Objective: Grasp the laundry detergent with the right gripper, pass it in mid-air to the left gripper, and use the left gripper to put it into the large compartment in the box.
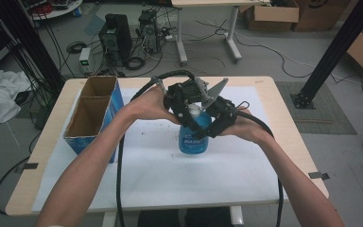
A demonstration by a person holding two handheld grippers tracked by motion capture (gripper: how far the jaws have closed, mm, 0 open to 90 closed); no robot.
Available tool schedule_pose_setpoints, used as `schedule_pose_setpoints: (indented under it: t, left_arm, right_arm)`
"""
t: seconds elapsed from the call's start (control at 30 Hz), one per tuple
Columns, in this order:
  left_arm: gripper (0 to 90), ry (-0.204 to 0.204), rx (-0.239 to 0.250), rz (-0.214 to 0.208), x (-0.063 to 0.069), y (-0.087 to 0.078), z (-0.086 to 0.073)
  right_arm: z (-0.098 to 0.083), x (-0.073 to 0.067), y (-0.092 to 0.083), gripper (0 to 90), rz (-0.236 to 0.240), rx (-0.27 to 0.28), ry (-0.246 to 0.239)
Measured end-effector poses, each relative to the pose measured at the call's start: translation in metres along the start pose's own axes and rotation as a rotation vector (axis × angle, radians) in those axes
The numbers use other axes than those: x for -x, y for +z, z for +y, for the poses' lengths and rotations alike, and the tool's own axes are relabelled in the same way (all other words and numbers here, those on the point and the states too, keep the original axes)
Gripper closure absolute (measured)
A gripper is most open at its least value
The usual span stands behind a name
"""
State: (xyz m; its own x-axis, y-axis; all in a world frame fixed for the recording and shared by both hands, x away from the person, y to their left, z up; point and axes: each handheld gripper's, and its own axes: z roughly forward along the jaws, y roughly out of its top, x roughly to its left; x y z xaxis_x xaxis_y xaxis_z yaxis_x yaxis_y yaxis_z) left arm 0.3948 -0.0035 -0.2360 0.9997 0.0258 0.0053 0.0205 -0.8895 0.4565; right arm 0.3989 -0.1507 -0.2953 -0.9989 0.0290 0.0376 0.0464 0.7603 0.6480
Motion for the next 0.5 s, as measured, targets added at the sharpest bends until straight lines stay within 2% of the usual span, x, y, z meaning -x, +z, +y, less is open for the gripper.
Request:
schedule_pose_setpoints:
  t: [0.17, 0.3, 0.5]
  left_arm:
    - [38.6, 0.004, -0.012, 0.015, 0.0013, 0.0015, 0.0005]
    - [38.6, 0.008, -0.03, 0.01, 0.0008, 0.0036, 0.001]
    - [38.6, -0.003, -0.024, 0.017, 0.0, 0.004, 0.0006]
  right_arm:
    - [-0.0018, -0.0007, 0.0015, 43.6, -0.016, 0.009, -0.007]
    - [-0.0034, -0.0017, 0.0037, 43.2, -0.013, 0.011, 0.004]
    - [-0.006, -0.0007, 0.0044, 40.2, -0.013, 0.033, 0.011]
